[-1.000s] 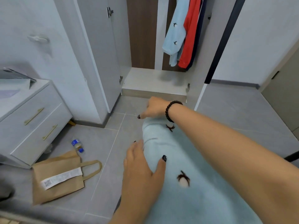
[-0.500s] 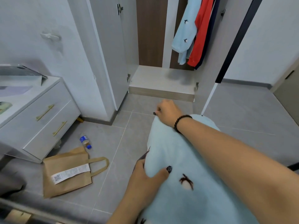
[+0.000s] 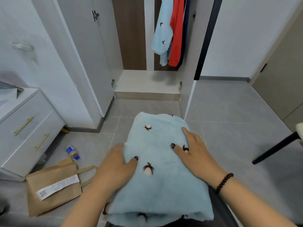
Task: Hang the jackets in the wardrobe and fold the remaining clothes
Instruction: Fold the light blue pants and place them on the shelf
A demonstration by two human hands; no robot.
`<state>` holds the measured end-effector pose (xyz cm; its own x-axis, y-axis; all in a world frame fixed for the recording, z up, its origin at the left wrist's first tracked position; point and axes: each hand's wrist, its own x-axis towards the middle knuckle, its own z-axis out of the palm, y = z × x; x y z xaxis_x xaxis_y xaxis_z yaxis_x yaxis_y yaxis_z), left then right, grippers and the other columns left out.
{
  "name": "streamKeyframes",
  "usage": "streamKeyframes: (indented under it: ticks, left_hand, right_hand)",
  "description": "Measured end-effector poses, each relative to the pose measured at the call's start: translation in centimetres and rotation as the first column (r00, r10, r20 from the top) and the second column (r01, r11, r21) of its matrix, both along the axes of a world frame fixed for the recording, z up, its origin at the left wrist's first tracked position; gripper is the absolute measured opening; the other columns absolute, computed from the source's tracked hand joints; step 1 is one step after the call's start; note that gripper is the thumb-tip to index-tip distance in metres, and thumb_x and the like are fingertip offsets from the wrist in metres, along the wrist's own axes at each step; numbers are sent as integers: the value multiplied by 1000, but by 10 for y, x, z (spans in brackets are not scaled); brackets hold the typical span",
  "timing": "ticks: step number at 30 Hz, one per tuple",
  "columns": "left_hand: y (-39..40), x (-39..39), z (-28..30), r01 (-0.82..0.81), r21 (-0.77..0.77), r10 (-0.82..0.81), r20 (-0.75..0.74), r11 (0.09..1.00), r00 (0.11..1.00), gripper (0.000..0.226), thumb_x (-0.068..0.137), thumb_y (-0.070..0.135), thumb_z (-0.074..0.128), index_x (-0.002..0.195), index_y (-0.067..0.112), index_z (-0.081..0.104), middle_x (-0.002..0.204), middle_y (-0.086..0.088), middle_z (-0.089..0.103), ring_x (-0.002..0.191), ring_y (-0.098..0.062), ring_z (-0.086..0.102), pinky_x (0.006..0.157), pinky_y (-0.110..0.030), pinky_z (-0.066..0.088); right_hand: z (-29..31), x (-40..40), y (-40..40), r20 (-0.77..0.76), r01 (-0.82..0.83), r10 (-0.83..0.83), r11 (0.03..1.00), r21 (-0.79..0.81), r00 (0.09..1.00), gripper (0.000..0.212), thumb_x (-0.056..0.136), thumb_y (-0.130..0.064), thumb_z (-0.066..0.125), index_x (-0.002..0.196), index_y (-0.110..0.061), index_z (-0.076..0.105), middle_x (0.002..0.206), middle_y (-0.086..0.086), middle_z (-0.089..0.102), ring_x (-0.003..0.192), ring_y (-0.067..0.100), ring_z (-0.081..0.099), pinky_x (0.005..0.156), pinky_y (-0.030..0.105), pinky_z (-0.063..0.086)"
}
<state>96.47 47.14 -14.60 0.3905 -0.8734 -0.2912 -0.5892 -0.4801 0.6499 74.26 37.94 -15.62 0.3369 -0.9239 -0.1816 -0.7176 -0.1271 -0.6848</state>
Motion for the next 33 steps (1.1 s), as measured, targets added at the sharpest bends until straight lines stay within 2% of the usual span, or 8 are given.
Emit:
streamKeyframes:
  ticks: [4,9,15,20,23,26,29,33]
  left_hand:
    - [-34,-31,14,308,-95,-268,299,947,916,70,94,59,38,153,36,7,162,6,8,149,-16,6,120,-44,14]
    - [-44,-70,-21,380,124,-392,468,917,792,64,94,66,14,151,45,-6,162,8,-14,147,-19,-20,115,-60,-7]
    - [-26,-48,-34,205,-5,-178,475,979,862,73,84,73,5,151,46,-2,162,11,-12,147,-15,-19,117,-53,-8]
    - [-8,-1,-28,-38,-15,40,212,999,977,71,88,72,27,151,47,5,163,8,5,149,-20,7,118,-48,16]
    - [5,19,-25,-212,-64,204,-112,975,972,72,84,70,48,147,44,25,132,14,53,111,-12,56,85,-30,47]
    - [14,33,-23,-347,37,330,-423,937,844,66,74,64,67,129,29,53,101,13,69,86,-13,68,69,-29,52]
    - [20,54,-27,-320,273,411,-734,907,540,61,63,47,84,113,13,72,107,-13,73,98,-34,70,94,-48,52]
    - [21,73,-39,-285,350,435,-836,892,335,42,71,24,79,108,5,74,117,-22,67,101,-39,68,88,-52,54]
  right_hand:
    - [-12,-5,-3,227,201,-201,979,22,953,71,80,-62,59,138,-29,34,140,-3,40,129,18,38,106,38,37]
    - [-25,-10,-3,263,305,-354,929,209,898,81,70,-63,70,131,-16,45,129,4,51,113,22,54,96,44,48]
    - [-33,3,-4,345,187,-319,913,363,883,81,63,-60,78,125,-16,50,123,3,57,106,19,61,90,41,54]
    - [-57,20,3,464,-107,-414,646,756,783,84,57,-60,84,123,-13,61,111,7,71,102,24,68,95,42,52]
    - [-77,28,7,544,-306,-462,494,814,701,64,74,-53,77,125,-18,64,124,10,65,116,28,61,102,44,46]
    - [-90,34,12,591,-427,-513,410,806,622,55,82,-51,71,129,-25,61,133,10,60,122,28,57,96,42,50]
    - [-101,34,14,562,-446,-556,345,826,612,56,81,-55,70,130,-30,59,134,9,59,122,30,57,92,43,52]
    - [-105,30,4,567,-431,-550,369,824,613,51,78,-48,76,121,-24,66,129,13,62,116,32,60,88,42,52]
